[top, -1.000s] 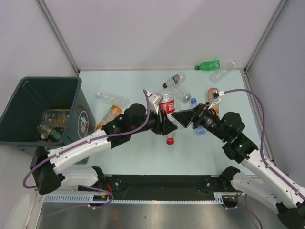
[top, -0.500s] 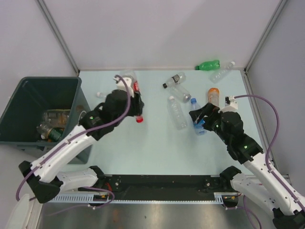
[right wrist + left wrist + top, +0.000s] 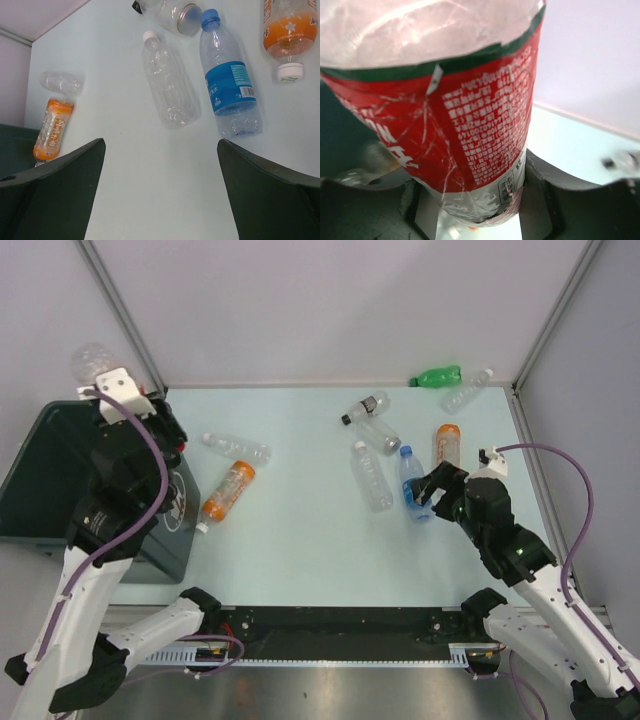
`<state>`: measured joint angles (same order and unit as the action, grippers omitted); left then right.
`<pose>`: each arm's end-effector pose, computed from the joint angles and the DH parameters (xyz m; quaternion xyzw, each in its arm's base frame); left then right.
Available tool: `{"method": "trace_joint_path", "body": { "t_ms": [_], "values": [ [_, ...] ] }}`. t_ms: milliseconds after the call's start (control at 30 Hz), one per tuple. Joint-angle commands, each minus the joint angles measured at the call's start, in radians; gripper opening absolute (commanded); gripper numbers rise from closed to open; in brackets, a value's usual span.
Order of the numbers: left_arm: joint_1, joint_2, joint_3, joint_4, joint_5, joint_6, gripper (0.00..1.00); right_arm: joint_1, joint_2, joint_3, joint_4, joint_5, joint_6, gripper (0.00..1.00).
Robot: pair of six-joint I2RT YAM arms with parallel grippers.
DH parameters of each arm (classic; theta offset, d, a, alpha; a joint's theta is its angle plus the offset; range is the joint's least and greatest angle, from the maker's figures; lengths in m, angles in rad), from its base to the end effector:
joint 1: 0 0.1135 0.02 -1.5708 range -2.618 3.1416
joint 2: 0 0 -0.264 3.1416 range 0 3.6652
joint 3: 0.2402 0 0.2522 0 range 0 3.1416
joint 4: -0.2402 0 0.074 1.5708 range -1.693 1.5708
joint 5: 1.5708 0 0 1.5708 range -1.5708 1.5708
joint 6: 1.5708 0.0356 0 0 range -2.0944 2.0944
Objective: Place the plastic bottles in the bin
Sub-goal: Pick up the plastic bottle at the center of the board, then place the plastic bottle in the trash bin, then pick up the plastic bottle at the center of the board.
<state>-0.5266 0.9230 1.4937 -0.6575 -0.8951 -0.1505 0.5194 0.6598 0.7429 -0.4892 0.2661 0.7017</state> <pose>0.1266 -0.0415 0.4985 -0.1631 0.7075 0.0986 0.6806 0.1349 0.0664 0.3126 0.1480 0.8177 0.2218 0.5102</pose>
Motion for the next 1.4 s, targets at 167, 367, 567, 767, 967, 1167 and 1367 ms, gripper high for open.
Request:
{"method": "trace_joint_path", "body": {
  "t_ms": [167, 367, 567, 767, 967, 1167, 1367],
  "values": [
    [0.054, -0.056, -0.079, 0.275, -0.415, 0.296, 0.53, -0.009, -0.003, 0.033, -0.008, 0.03, -0.018, 1.0],
    [0.128, -0.114, -0.205, 0.479, -0.515, 0.457, 0.54, -0.012, 0.003, 0.035, -0.006, 0.028, -0.022, 1.0],
    [0.218, -0.138, -0.285, 0.495, -0.515, 0.471, 0.68, -0.019, 0.015, 0.035, -0.011, 0.021, -0.025, 1.0],
    [0.22, -0.127, -0.245, 0.402, -0.504, 0.405, 1.0, -0.027, 0.02, 0.035, -0.012, 0.013, -0.027, 1.0],
    [0.22, -0.102, -0.176, 0.227, -0.427, 0.263, 1.0, -0.041, 0.027, 0.033, -0.023, 0.012, -0.03, 1.0],
    [0.218, -0.044, -0.049, -0.071, -0.046, 0.077, 1.0, -0.082, 0.055, 0.035, -0.028, 0.01, -0.031, 1.0],
    [0.22, -0.041, -0.056, -0.085, 0.52, 0.094, 1.0, -0.159, 0.104, 0.036, -0.02, 0.013, -0.041, 1.0]
  ]
}}
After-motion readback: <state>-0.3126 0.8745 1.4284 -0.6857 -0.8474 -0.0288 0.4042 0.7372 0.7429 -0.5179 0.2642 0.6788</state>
